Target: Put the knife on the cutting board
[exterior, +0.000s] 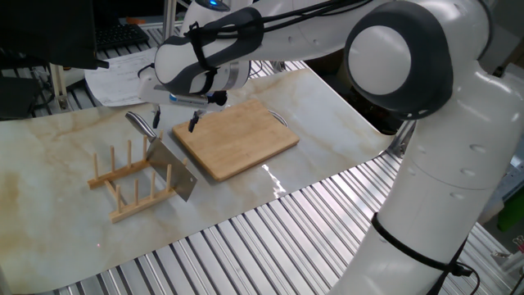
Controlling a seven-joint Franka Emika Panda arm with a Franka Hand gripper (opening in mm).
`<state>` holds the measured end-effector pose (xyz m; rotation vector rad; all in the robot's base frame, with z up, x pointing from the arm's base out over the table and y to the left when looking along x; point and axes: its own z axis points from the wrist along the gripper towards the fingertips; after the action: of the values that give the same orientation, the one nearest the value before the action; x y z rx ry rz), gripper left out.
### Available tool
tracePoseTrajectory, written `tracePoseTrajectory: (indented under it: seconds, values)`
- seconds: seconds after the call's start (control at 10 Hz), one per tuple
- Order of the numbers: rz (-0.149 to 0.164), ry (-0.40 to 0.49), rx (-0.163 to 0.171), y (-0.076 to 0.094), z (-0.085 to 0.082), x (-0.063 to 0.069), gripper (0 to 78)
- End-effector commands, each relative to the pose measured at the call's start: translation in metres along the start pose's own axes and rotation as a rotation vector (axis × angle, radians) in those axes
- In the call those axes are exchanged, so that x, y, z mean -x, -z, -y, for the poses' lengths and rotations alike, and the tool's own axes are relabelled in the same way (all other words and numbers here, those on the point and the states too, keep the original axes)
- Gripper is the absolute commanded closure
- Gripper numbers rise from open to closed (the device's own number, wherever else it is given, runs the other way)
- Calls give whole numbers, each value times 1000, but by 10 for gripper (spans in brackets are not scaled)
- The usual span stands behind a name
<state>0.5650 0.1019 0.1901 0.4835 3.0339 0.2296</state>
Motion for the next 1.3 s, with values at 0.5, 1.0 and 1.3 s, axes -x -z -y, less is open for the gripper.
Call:
tracePoseTrajectory:
  seconds: [0.5,1.0,1.3]
  values:
    - [20,34,-38,-22,-22,-17,1]
    - [-6,84,-49,-28,-21,-16,1]
    - [-8,110,-47,-42,-19,-15,1]
